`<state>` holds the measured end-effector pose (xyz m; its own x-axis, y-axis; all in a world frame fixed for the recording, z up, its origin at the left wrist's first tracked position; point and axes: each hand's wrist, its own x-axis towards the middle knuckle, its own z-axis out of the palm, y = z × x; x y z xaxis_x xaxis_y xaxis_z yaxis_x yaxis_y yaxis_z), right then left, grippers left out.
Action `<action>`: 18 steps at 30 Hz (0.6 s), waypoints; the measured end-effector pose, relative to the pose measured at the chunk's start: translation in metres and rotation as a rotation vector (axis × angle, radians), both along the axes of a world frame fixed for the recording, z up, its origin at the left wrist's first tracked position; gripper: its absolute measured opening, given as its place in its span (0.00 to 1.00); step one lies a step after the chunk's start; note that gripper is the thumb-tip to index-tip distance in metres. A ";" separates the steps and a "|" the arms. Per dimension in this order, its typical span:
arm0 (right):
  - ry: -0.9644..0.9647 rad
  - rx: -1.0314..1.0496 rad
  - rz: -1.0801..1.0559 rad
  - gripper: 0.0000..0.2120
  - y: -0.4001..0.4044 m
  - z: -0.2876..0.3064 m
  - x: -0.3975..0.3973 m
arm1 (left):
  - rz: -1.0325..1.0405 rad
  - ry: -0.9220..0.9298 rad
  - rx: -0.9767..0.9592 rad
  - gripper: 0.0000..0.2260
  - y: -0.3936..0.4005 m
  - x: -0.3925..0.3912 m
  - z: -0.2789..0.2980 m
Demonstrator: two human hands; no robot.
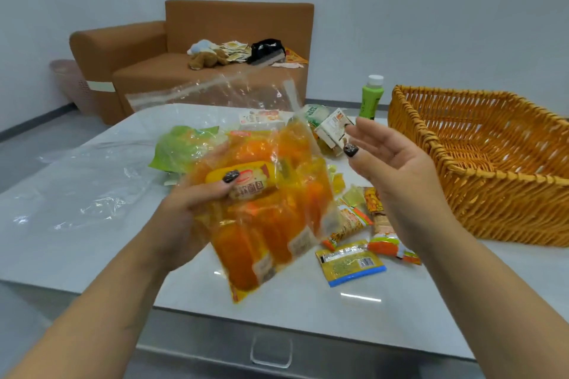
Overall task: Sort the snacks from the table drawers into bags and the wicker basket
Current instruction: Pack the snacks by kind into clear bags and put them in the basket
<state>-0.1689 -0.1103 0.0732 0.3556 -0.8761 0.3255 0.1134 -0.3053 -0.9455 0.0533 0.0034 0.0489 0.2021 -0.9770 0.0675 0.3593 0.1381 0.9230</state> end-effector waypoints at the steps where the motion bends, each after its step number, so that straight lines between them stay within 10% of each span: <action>1: 0.029 0.066 0.036 0.33 -0.005 -0.003 -0.002 | -0.058 0.055 0.033 0.39 0.001 0.001 -0.001; 4: -0.040 0.435 0.345 0.51 -0.012 -0.010 -0.003 | -0.158 0.116 0.143 0.35 -0.004 0.003 -0.010; 8: 0.101 0.435 0.473 0.24 -0.005 -0.016 0.002 | -0.261 0.039 0.218 0.35 -0.013 -0.002 -0.020; 18: 0.144 0.359 0.207 0.15 -0.015 -0.031 -0.005 | -0.015 -0.241 0.126 0.18 -0.028 -0.001 -0.019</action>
